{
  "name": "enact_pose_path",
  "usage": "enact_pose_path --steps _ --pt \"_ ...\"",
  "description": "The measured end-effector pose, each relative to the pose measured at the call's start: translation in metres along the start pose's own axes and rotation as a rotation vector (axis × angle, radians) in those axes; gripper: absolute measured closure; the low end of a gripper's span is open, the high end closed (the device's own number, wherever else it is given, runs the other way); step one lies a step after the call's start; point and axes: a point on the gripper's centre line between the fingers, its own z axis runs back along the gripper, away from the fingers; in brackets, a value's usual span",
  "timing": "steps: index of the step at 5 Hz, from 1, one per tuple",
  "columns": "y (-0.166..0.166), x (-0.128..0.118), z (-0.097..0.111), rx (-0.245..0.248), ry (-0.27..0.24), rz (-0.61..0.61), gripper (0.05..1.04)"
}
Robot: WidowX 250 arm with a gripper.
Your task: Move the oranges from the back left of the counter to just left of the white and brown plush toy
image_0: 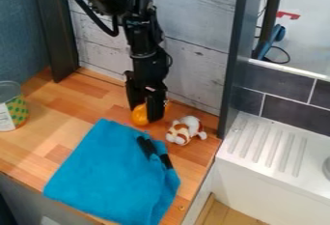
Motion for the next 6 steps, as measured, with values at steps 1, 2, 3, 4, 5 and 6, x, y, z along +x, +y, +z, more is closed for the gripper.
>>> enact_pose_path --steps 1,2,3,4,5,6 --pt "-0.002 -0.006 -0.005 -0.005 0.007 0.006 0.206" --pt "-0.002 -0.008 0.009 0.019 -0.014 0.012 0.072" --pt "-0.003 -0.008 0.028 0.035 -0.047 0.010 0.076" --pt "-0.002 -0.023 0.051 0.064 -0.084 0.042 0.076" --pt "-0.009 -0.054 0.082 0.121 -0.029 0.060 0.076" --pt "-0.039 -0.091 0.087 0.096 0.095 0.049 0.076"
